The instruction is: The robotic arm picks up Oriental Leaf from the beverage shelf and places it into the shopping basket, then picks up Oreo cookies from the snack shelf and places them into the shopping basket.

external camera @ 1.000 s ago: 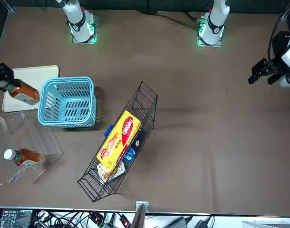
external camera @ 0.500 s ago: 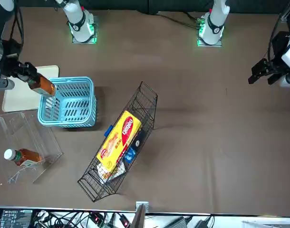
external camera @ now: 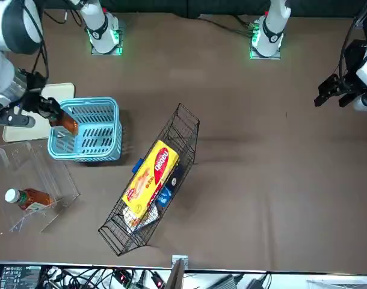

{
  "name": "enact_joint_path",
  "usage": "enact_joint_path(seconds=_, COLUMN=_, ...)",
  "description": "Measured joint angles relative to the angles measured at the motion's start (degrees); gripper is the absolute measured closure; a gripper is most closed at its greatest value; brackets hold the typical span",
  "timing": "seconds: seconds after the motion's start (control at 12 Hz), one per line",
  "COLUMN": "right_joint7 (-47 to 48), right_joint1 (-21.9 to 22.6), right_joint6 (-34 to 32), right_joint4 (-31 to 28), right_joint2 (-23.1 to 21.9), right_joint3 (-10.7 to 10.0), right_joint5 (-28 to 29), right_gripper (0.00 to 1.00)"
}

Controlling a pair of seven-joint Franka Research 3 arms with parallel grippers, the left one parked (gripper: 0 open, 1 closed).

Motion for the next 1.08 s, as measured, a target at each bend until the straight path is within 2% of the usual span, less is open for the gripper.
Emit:
enact_joint_path(seconds=0.5, right_joint7=0.96, right_joint1=0.33, right_joint6=16.36, right_joint4=-12.85, right_joint2=1.25, right_joint3=0.02, right_joint5=0.0, right_gripper=0.43)
enact_joint_path(seconds=0.83, right_joint7=1.01, right_joint1=0.35, right_joint6=22.48, right_joint4=-15.41, right_joint2=4.72, right_joint3=0.02, right_joint5=0.0, right_gripper=0.43)
enact_joint_path(seconds=1.08, right_joint7=1.02, right_joint1=0.37, right_joint6=24.26, right_joint4=-15.73, right_joint2=6.95, right_joint3=0.02, right_joint5=0.0, right_gripper=0.43)
